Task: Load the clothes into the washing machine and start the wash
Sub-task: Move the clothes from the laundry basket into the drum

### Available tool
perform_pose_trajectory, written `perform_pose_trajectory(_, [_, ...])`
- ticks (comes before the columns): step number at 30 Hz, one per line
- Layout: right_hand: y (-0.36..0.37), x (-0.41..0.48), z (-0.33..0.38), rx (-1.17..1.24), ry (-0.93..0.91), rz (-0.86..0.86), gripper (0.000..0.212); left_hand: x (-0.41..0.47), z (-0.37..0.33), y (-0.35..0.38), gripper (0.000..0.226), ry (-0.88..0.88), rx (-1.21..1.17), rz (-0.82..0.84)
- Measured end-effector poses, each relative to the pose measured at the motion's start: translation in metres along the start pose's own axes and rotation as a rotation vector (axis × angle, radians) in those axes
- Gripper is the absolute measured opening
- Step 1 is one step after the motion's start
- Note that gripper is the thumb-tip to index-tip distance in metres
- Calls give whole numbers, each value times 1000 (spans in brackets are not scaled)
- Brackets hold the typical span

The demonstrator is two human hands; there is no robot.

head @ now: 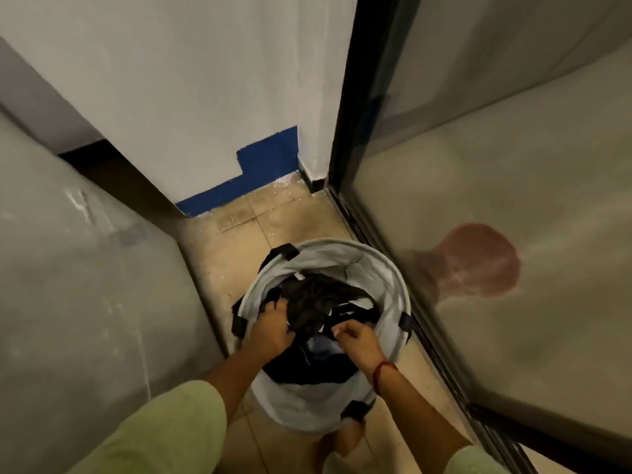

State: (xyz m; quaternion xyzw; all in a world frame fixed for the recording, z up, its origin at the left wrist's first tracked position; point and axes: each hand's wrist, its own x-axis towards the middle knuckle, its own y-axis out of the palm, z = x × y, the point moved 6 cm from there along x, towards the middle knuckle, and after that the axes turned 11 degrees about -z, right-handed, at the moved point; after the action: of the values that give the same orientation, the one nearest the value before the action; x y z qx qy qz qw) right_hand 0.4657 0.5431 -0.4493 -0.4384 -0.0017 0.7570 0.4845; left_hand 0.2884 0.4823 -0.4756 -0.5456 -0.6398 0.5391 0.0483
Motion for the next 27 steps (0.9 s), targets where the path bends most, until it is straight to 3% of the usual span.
perform_pose_trajectory(5, [33,62,-54,38,2,-25,30,65,16,61,91,29,188,3])
perform_pose_trajectory(8, [43,77,-73,48,-2,-23,29,83,21,77,48,24,208,41])
perform_pose_trajectory(10, [46,72,-77,62,-5,-27,29,81,16,71,26,23,76,-12])
perform_pose_trajectory(16, [20,22,-38,143,-16,-98,29,17,-43,-33,30,95,-243,-276])
perform_pose_trajectory(24, [-20,-89,81,-62,-235,-165,90,-117,-103,-189,18,196,-395,-353])
perform_pose_trajectory(27, [-28,-134,123,-141,-294,-132,106,-170,-129,-243,8,310,-494,-354])
